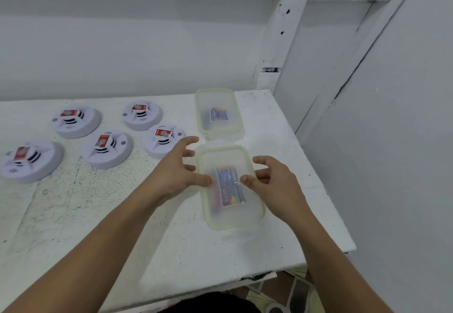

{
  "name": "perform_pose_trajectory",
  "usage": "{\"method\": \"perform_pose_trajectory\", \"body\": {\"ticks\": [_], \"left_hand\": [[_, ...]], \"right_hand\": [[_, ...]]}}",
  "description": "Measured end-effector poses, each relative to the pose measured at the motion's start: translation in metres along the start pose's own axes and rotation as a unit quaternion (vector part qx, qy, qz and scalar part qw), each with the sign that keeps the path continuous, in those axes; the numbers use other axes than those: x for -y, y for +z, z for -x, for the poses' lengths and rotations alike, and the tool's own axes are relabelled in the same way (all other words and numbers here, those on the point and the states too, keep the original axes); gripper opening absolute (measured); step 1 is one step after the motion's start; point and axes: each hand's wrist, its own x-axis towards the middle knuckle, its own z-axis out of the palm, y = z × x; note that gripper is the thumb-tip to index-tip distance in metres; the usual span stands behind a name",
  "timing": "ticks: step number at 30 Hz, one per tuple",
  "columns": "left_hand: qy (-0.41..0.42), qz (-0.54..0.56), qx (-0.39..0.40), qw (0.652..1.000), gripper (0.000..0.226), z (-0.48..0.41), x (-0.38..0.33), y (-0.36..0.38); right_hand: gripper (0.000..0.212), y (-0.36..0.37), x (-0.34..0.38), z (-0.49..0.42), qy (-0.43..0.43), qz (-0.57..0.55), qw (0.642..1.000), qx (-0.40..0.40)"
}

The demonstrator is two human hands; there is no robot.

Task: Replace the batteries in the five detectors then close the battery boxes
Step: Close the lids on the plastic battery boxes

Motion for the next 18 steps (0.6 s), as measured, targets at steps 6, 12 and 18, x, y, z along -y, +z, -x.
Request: {"method": "perform_pose_trajectory", "body": {"ticks": [6,12,18], "left_hand": [[0.002,-0.003,0.135,0.991,0.075,-0.017,-0.004,-0.011],[0.004,0.009,0.172,0.985,0.065,-0.023,0.001,-0.011],[-0.013,0.052,0.156,0.986,0.06,-0.031,0.006,-0.01]], "right_hand": [[0.107,-0.015,-0.013,0.024,-0.081,0.104,0.967,0.218],[0.118,-0.009,-0.019,0.029,-0.115,0.212,0.945,0.223],[0.115,-0.005,-0.022,0.026,-0.152,0.24,0.939,0.192]]}}
